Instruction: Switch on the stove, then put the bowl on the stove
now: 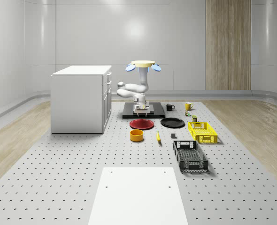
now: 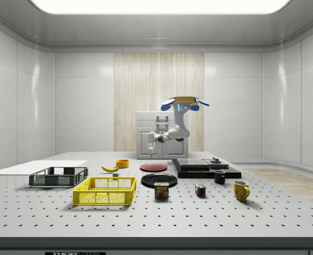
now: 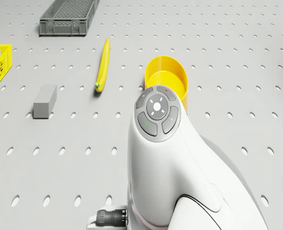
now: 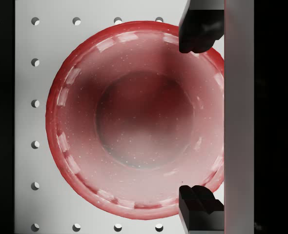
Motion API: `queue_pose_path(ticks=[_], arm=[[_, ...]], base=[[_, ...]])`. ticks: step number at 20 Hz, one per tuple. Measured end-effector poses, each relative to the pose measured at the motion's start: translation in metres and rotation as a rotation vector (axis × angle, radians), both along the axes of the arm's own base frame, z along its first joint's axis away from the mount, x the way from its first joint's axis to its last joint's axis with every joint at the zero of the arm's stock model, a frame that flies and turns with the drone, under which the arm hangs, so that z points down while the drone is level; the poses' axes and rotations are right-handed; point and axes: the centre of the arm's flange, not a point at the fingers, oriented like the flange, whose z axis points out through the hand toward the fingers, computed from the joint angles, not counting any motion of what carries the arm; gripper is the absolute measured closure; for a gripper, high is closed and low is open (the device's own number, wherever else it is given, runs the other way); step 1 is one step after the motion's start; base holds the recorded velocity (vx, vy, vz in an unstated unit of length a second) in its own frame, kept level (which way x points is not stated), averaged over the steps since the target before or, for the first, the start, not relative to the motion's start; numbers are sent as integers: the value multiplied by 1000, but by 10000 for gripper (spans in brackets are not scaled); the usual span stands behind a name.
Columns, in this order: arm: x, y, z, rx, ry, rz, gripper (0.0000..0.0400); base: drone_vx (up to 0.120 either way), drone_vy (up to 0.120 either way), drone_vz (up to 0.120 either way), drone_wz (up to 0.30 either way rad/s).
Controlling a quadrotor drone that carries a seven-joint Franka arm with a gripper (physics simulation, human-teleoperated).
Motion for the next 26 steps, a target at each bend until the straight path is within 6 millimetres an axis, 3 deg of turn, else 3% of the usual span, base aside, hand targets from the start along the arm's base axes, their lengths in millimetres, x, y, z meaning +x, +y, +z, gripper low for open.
queue_pose_path(ticks=[26], arm=[[0, 0, 0, 0, 0, 0, 0]], base=[[120, 0, 0, 0]])
